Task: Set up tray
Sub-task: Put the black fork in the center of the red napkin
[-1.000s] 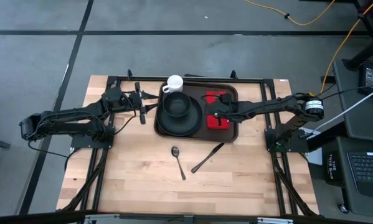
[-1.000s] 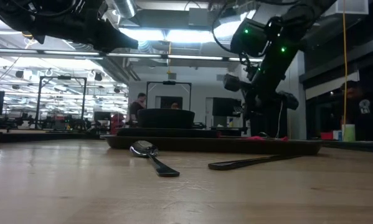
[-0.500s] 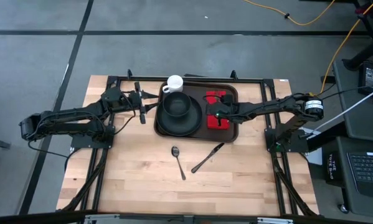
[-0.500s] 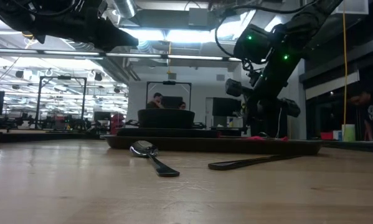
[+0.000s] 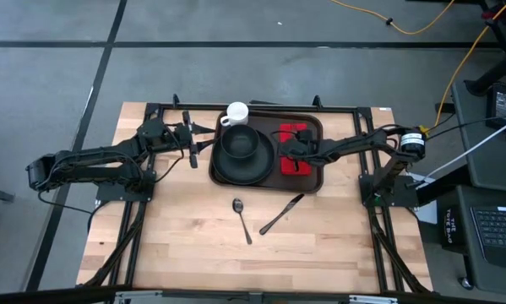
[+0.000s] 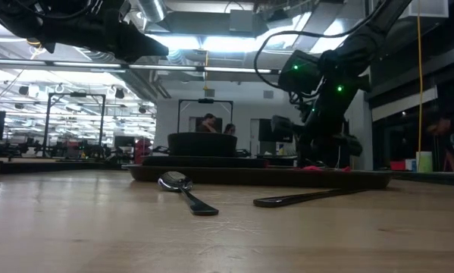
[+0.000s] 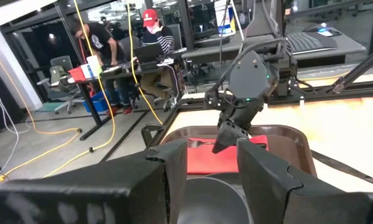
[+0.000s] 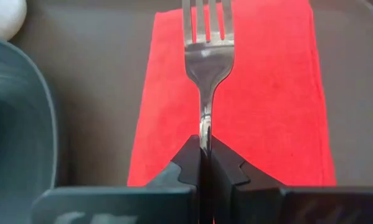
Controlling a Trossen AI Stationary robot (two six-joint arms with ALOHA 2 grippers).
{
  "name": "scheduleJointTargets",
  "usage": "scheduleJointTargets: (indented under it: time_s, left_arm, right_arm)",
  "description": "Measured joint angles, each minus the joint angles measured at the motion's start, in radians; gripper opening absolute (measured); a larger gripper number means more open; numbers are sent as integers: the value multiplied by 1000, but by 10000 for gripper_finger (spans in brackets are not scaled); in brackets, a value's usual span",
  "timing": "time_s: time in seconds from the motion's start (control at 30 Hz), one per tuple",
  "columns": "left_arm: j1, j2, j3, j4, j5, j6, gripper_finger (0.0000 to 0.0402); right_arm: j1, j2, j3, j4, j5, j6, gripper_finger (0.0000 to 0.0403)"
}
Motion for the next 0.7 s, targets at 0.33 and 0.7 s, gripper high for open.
scheduleJointTargets:
  time_s: [0.33,0.7]
  left_arm:
    - [0,0,0,0,0,0,130]
    - [0,0,0,0,0,0,130]
  right_arm:
    - [-28,0,0,17,-12,-48,15]
    - [-28,2,0,30,10,-55,15]
